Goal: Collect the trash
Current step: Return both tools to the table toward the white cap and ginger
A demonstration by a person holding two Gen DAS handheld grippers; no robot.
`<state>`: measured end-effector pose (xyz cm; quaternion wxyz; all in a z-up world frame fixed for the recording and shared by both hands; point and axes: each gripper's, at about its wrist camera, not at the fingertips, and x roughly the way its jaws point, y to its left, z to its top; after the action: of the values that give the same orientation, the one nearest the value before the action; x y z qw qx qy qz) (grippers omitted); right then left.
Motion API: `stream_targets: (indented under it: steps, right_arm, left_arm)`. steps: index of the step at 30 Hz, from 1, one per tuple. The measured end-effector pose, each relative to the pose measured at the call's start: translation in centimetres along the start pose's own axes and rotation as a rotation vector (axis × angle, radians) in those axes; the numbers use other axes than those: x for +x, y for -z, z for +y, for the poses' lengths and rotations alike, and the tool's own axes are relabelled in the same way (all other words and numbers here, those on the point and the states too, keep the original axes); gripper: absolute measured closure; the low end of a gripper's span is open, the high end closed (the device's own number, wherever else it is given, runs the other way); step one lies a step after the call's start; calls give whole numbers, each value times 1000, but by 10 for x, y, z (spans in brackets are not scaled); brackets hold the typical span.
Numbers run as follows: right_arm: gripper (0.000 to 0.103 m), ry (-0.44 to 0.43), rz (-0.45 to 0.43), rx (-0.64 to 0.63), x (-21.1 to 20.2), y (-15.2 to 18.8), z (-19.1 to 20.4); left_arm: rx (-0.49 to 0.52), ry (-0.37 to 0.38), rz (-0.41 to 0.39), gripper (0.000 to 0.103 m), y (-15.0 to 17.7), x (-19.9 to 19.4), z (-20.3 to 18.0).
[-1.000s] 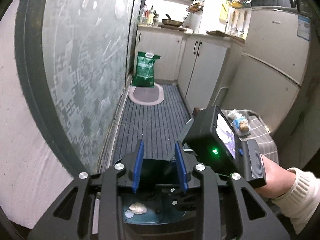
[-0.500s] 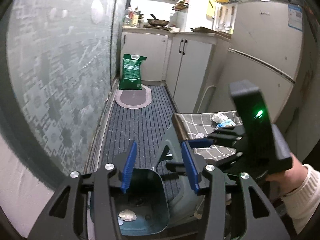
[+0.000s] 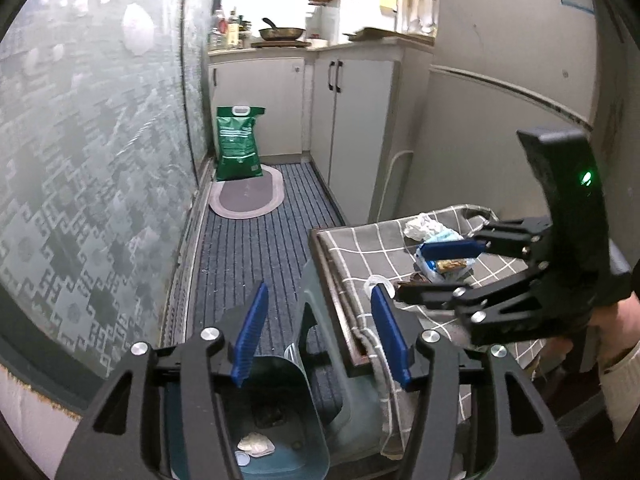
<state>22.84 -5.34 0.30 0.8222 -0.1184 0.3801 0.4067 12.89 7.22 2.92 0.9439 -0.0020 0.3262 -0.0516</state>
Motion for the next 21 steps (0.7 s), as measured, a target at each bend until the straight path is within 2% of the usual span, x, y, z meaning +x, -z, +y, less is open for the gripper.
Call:
stream_targets:
  steps: [7,9,13,16,21]
  right_arm:
    - [47,55,-13,28,-15,13,-31]
    - [51,61,-12,34,-18,17,-39]
    - [52,82,-4,44,-23,27,-53]
    - [53,90,2,61,-25,32,-63]
    - [53,100,13,71,-28,43,-76]
  left_arm:
    - [126,24,40,45,2,33,-32]
    - [154,30,57,45,4,44,-39]
    - [214,39,87,48,7,62,-53]
    - [238,25,122,53,10,78,-56]
    - [269,14,147,54,12,93,-60]
